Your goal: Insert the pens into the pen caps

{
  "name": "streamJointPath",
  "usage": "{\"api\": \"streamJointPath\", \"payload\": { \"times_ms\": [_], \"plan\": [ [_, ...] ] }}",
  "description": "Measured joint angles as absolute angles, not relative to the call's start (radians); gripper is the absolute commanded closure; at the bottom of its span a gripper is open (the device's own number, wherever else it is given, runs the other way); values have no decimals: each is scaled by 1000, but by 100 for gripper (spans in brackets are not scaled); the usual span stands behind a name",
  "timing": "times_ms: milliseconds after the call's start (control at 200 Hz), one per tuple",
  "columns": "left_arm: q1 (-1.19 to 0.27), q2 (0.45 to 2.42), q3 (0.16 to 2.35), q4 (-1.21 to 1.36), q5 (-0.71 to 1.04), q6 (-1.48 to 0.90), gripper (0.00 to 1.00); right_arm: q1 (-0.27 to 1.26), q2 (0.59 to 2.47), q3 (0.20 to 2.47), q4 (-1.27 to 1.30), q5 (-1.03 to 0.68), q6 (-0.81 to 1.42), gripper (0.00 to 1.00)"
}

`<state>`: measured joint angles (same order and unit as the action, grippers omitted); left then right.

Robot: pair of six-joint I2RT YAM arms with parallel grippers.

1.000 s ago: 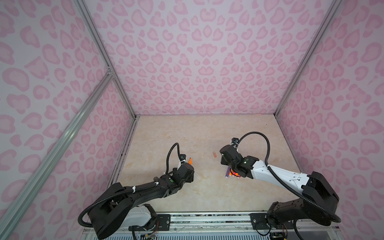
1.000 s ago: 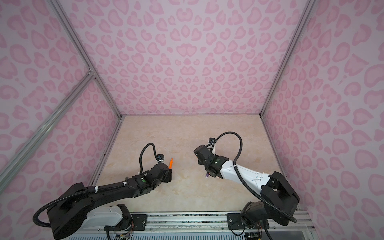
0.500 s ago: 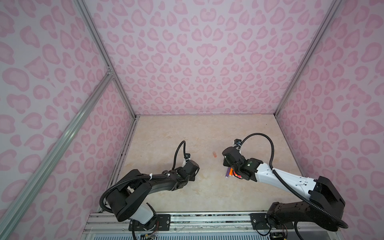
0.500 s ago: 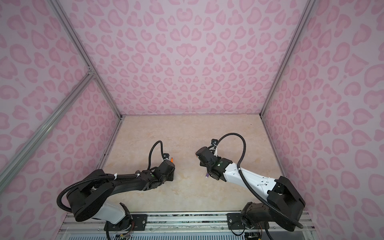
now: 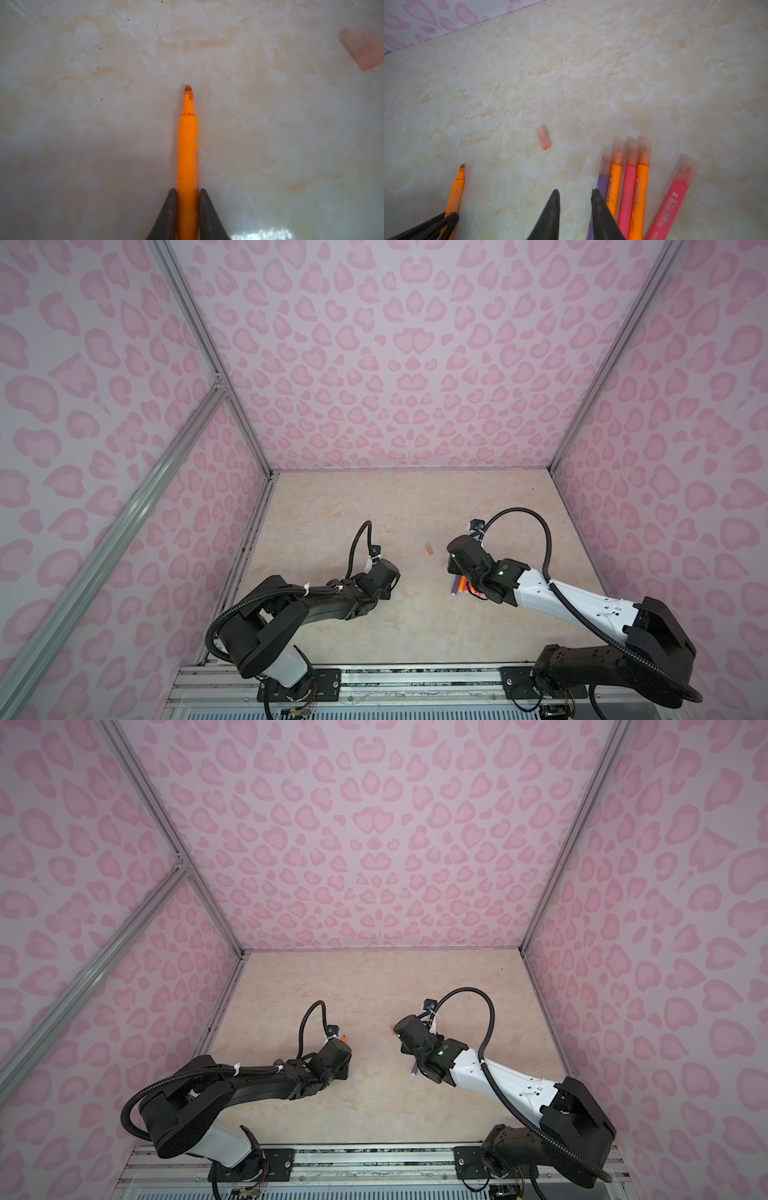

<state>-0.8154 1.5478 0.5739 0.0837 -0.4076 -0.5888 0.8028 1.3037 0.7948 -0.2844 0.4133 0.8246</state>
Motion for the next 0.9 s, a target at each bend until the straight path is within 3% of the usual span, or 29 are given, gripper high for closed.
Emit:
{"api": "streamJointPath", "payload": {
  "times_ms": [310,560,900],
  "plan": [
    [-810,1525,578,80,-347,-578,97,807,1245,642,-53,292,868,62],
    [-810,1302,570,89,-237,-536,97,858,1306,620,223,175,931,52],
    [-828,1063,533,119,-84,-486,97,911,1440,685,493,105,994,57]
  ]
}}
